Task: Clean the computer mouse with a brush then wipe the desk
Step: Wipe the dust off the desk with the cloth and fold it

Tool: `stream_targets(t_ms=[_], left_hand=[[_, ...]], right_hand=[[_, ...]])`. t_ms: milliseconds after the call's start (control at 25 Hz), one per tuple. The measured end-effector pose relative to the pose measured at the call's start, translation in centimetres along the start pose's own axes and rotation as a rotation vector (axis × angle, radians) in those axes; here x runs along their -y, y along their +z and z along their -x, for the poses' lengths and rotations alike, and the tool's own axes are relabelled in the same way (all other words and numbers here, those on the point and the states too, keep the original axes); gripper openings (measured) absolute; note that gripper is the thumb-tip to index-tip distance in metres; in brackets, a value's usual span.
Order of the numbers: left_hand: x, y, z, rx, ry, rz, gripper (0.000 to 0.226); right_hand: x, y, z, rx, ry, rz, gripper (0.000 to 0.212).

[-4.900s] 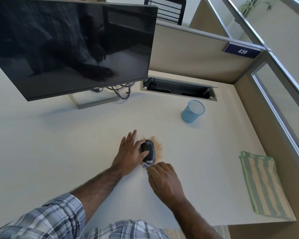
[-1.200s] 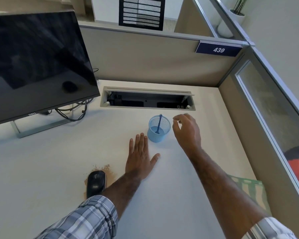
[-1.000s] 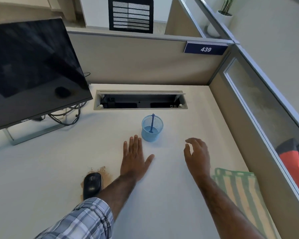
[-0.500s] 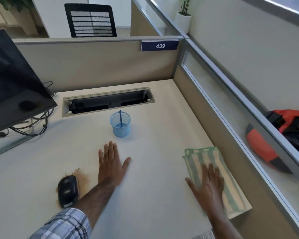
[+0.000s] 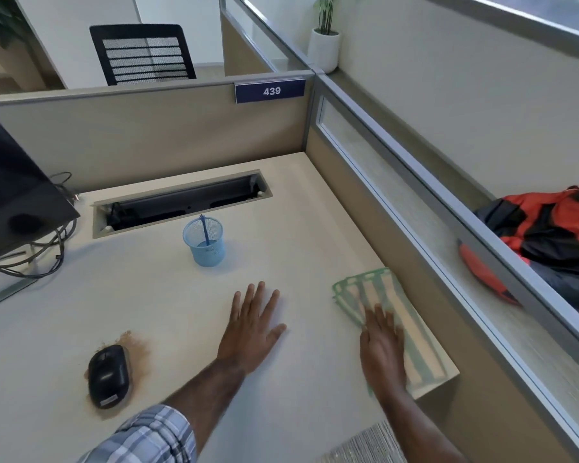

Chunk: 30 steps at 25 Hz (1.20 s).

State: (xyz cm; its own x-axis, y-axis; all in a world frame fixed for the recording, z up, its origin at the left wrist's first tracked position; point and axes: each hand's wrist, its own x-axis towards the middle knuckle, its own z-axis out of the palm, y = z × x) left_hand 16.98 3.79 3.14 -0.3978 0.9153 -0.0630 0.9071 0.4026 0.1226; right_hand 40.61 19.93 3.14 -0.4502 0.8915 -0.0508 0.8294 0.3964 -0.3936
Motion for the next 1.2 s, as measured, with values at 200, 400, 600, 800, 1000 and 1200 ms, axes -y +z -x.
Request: stream_targets(t_ms=[200, 400, 600, 800, 1000, 1200], left_hand=[[-5.2, 0.7, -2.5, 0.050, 0.284, 0.001, 0.067], [-9.0, 1.2, -4.4, 0.158, 0.314, 0.009, 0.064], [-8.8, 1.3, -4.2, 0.165, 0.309, 0.015, 0.067], [-7.3, 1.7, -3.7, 0.119, 0.348, 0.008, 0.067], [-6.7, 1.8, -2.9, 0.062, 0.345, -0.036, 0.068], [-1.6, 0.9, -0.1, -0.085, 0.195, -0.018, 0.070]], right_hand=[[1.9, 0.4, 2.0, 0.094, -0.081, -0.027, 0.053], [1.1, -0.2, 2.7, 0.019, -0.155, 0.143, 0.073], [-0.6, -0.3, 0.5, 0.157, -0.175, 0.344, 0.098], [-0.1, 0.6, 0.2, 0.134, -0.220, 0.393, 0.077], [0.1, 0.5, 0.0, 0.141, -0.200, 0.409, 0.065], [0.1, 0.8, -0.1, 0.126, -0.169, 0.345, 0.064]])
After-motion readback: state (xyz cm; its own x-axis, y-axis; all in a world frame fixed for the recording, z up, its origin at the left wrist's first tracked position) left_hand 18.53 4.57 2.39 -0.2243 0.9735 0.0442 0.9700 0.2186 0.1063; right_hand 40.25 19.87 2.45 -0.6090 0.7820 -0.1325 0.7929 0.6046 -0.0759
